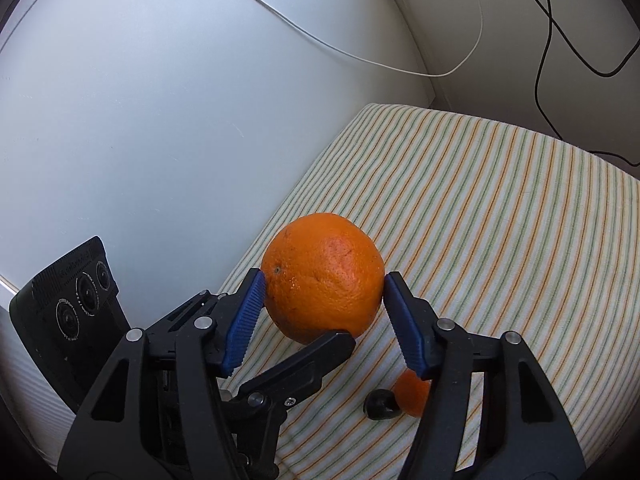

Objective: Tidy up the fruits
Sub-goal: 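Lift the large orange with both tools and carry it over the plate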

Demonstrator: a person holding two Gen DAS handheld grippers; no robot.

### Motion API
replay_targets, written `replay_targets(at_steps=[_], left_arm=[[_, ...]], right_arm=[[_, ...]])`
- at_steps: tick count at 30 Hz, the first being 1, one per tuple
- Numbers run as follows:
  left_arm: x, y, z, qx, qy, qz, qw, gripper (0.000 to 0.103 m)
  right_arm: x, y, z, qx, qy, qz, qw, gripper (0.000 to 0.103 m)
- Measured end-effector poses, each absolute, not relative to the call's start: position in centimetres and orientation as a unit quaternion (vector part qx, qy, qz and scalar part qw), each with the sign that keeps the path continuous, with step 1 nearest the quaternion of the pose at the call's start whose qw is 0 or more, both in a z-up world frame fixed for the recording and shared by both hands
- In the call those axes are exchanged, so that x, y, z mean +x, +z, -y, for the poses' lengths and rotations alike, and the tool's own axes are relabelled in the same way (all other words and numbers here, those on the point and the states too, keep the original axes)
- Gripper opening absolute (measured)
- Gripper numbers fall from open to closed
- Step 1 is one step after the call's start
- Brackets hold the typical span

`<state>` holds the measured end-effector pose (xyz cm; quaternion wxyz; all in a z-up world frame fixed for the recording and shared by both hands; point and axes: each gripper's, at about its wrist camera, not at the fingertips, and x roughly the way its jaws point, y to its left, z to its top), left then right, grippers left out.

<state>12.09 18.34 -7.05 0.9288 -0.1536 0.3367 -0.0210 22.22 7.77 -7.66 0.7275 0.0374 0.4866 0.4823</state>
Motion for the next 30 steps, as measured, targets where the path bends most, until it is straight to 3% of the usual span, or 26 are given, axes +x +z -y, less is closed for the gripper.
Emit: replay_targets(at_steps=[30], left_arm=[[17.4,-5.3,-1.1,-0.115,-0.150,-0.347,0.919,0.073]], right_arm=[[24.1,-3.4,12.7,0.065,0.387,-0.458,0.798,0.064]])
